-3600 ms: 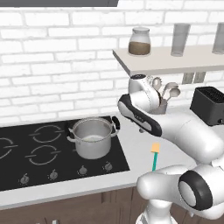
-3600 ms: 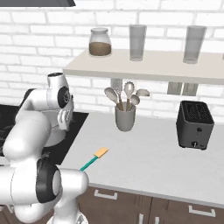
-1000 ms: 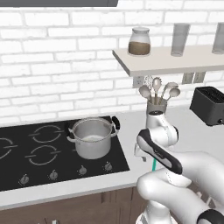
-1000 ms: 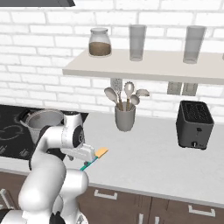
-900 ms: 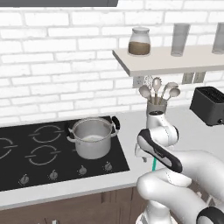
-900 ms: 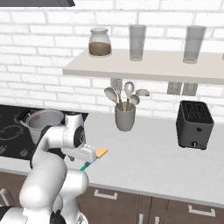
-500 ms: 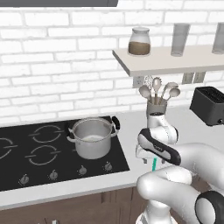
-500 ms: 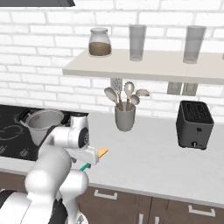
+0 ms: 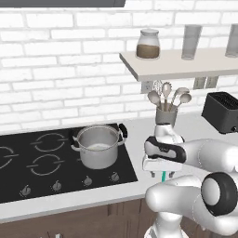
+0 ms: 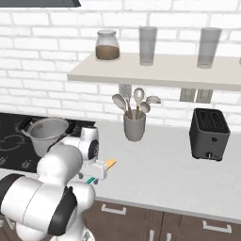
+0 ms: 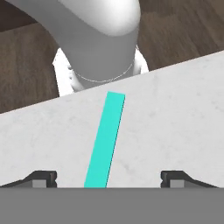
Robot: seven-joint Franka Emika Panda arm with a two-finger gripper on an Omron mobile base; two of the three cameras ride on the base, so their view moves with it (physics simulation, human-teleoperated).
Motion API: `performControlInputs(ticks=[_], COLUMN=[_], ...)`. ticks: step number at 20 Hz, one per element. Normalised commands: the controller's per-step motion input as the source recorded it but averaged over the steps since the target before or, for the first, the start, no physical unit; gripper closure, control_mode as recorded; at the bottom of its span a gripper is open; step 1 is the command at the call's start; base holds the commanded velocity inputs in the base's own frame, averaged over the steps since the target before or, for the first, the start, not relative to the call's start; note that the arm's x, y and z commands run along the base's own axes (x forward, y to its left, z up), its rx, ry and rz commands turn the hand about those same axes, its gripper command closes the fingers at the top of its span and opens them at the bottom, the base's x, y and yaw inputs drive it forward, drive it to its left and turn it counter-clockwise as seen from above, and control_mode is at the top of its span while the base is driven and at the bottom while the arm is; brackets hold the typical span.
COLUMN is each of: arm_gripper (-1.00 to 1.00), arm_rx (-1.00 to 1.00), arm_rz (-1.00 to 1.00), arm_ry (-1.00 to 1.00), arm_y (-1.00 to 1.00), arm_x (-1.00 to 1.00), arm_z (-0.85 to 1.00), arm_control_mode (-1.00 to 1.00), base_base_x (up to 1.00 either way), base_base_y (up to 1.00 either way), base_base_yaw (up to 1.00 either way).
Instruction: Put the avocado and lemon wedge in the pot. Retrieve the spatula and lightly stir the vegetables in the pot.
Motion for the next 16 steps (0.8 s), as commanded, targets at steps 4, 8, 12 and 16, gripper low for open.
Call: performControlInputs(ticks=[4,8,12,16], arm_gripper=[-1.0,-1.0,-1.0,1.0], arm_rx=[0.0,0.0,0.0,0.0], arm_rz=[0.0,0.0,0.0,-0.01], arm_ry=[0.0,-0.07,-0.16,-0.17], arm_y=[0.24,0.02,0.0,0.06], arm_x=[-0.36,-0.81,-1.0,-0.82], arm_z=[-0.54,-0.78,-0.98,-0.99], arm_control_mode=[-1.0,-1.0,-1.0,-1.0], base_base_x=[0.0,0.0,0.0,0.0], base_base_y=[0.0,0.0,0.0,0.0], base_base_yaw=[0.0,0.0,0.0,0.0])
